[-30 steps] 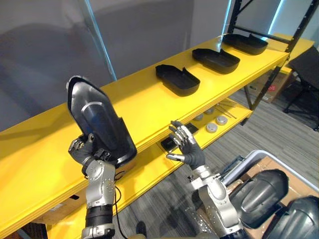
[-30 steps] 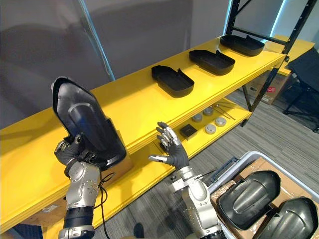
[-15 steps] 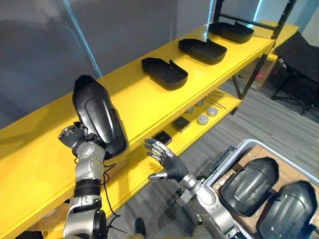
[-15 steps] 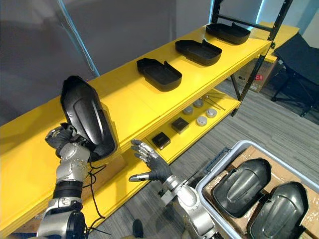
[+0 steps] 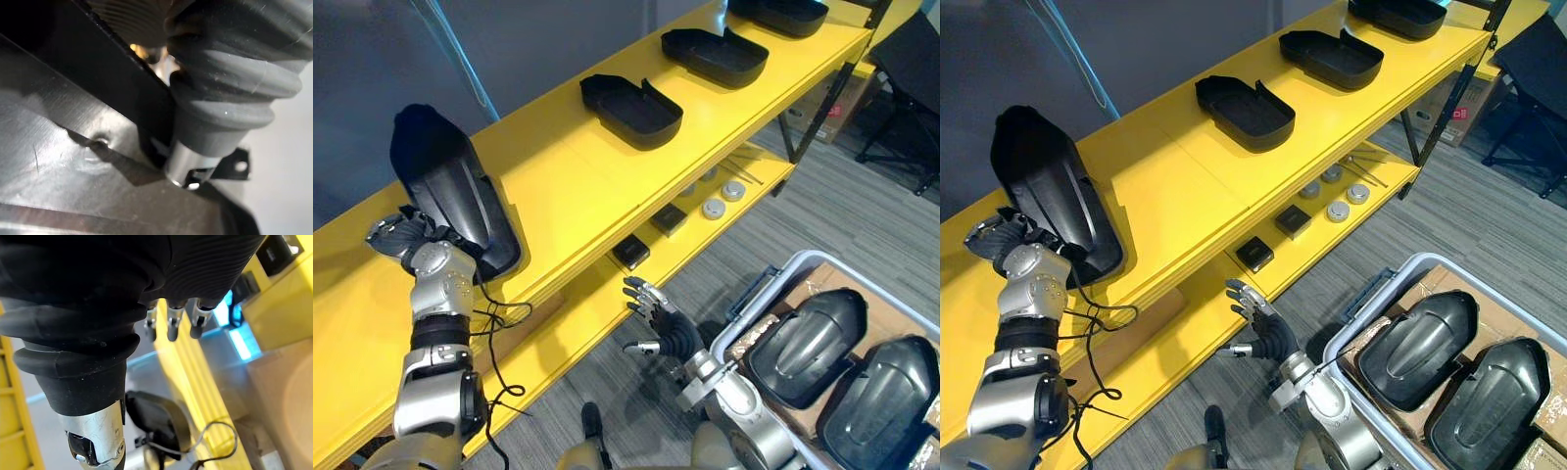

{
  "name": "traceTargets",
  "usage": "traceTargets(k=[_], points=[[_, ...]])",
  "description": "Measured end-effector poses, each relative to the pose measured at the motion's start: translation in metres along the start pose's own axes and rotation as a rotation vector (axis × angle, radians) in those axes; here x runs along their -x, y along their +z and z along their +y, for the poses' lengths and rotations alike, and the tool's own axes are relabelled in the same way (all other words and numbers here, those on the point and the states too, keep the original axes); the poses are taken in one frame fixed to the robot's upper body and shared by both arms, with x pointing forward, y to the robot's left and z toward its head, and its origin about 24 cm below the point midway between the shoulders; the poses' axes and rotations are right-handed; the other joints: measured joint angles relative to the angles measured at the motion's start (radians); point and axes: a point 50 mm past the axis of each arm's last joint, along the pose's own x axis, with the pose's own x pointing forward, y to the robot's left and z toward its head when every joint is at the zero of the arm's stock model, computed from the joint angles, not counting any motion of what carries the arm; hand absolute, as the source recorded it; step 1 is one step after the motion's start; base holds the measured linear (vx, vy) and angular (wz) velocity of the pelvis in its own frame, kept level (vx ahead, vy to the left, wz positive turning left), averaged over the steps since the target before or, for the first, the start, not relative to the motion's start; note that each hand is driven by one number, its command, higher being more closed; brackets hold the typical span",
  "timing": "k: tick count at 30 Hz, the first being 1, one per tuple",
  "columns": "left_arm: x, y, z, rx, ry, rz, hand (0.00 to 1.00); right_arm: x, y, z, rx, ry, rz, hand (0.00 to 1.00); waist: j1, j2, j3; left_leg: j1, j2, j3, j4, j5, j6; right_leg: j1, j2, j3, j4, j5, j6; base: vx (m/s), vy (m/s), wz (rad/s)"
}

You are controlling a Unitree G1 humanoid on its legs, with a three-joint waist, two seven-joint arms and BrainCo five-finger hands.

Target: Walk over and take plastic housings, then place them on the shelf

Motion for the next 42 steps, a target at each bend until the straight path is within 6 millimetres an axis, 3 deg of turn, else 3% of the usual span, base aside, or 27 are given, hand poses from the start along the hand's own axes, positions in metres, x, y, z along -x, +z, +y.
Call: traceTargets(k=[3,12,17,25,26,36,41,42], points=[[0.001,0.016,-0.008,0.031,0.02,-0.024,1.0,-0.001,0.002,0.0,-0.027,-0.005,-0.009,0.0,0.001,-0.007,0.049,-0.007,0.001,-0.002,0.0,0.003,-0.004,-0.021,-0.001,0.001,0.024,-0.013,-0.005,-0.05,-0.018,0.02],[0.002,0.075,-0.03,0.086,0.078,-0.174,1.0,-0.004,0.004,0.006,-0.03,0.006,-0.037,0.0,-0.01,-0.014,0.103,-0.036,0.005,0.001,0.0,0.014,-0.004,-0.064,0.003,0.006,0.058,-0.019,-0.013,0.0,-0.007,-0.01],[-0.003,0.068,-0.031,0.059,0.081,-0.139,1.0,-0.007,0.008,0.008,-0.029,0.024,-0.061,0.0,-0.025,-0.02,0.126,-0.036,0.007,0.004,0.0,0.015,-0.004,-0.068,0.005,0.008,0.064,-0.021,-0.016,0.0,0.0,0.0],[-0.001,0.077,-0.041,0.149,0.008,-0.083,1.0,-0.007,0.009,0.006,-0.042,0.002,-0.069,0.0,-0.015,-0.041,0.142,-0.051,0.007,0.024,0.0,0.016,-0.003,-0.098,0.007,0.029,0.073,-0.02,-0.014,0.0,-0.001,-0.06],[-0.001,0.076,-0.042,0.166,-0.008,-0.063,0.0,-0.008,0.01,0.006,-0.041,0.003,-0.072,0.0,-0.015,-0.041,0.142,-0.051,0.007,0.025,0.0,0.017,-0.003,-0.098,0.007,0.029,0.072,-0.02,-0.014,0.0,0.0,0.0],[-0.005,0.064,-0.041,0.252,-0.019,0.012,0.0,-0.009,0.011,0.004,-0.041,-0.017,-0.077,0.0,-0.01,-0.052,0.149,-0.052,0.007,0.023,0.0,0.018,-0.001,-0.095,0.007,0.028,0.066,-0.017,-0.012,0.0,0.0,0.0],[0.008,0.085,-0.051,0.34,-0.09,-0.126,0.0,-0.004,0.009,0.0,-0.045,-0.05,-0.08,0.0,-0.004,-0.052,0.149,-0.048,0.007,0.014,0.0,0.018,0.0,-0.08,0.007,0.02,0.059,-0.017,-0.011,0.01,-0.007,0.05],[0.017,0.096,-0.057,0.328,-0.131,-0.224,0.0,-0.002,0.009,0.0,-0.048,-0.059,-0.086,0.0,-0.004,-0.052,0.149,-0.042,0.006,0.005,0.0,0.018,0.0,-0.064,0.006,0.006,0.05,-0.017,-0.011,0.02,-0.013,0.16]])
